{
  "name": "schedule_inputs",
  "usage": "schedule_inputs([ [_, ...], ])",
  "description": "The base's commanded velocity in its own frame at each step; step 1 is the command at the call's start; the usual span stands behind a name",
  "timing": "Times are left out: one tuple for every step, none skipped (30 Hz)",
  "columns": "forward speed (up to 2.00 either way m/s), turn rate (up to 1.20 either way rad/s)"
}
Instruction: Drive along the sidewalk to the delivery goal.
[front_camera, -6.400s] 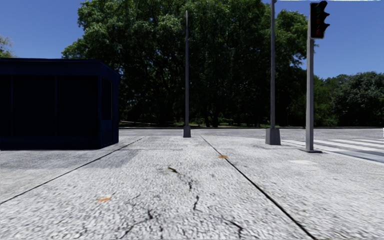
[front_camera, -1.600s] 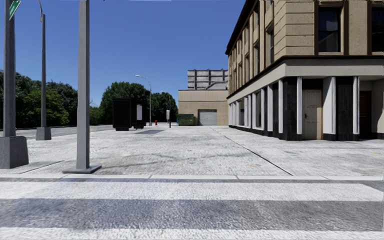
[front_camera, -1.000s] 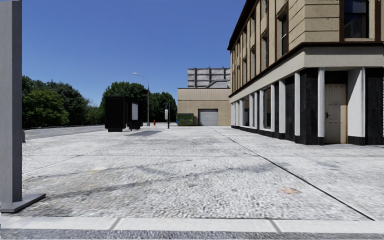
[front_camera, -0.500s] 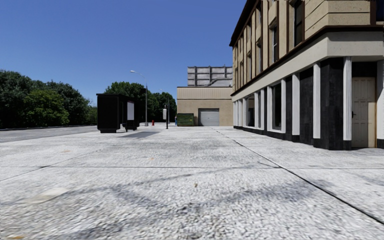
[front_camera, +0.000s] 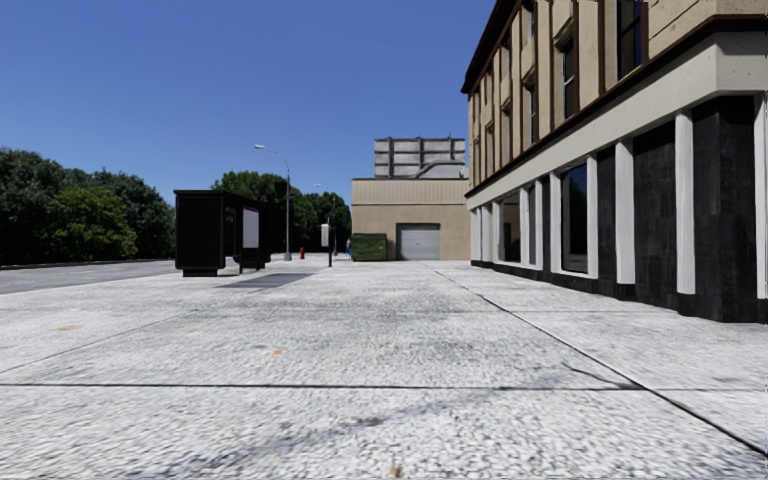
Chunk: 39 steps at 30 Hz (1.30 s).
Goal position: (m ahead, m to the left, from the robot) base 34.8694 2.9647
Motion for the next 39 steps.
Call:
schedule_inputs([
  [2.0,0.0],
  [2.0,0.0],
  [2.0,0.0],
  [2.0,0.0],
  [2.0,0.0],
  [2.0,0.0],
  [2.0,0.0],
  [2.0,0.0],
  [2.0,0.0],
  [2.0,0.0],
  [2.0,0.0],
  [2.0,0.0],
  [2.0,0.0],
  [2.0,0.0],
  [2.0,0.0],
  [2.0,0.0],
  [2.0,0.0],
  [2.0,0.0],
  [2.0,0.0],
  [2.0,0.0],
  [2.0,0.0],
  [2.0,0.0],
  [2.0,0.0],
  [2.0,0.0],
  [2.0,0.0],
  [2.0,0.0],
  [2.0,0.0],
  [2.0,0.0],
  [2.0,0.0],
  [2.0,0.0],
  [2.0,0.0],
  [2.0,0.0],
  [2.0,0.0],
  [2.0,0.0],
  [2.0,0.0],
  [2.0,0.0],
  [2.0,0.0],
  [2.0,0.0],
  [2.0,0.0],
])
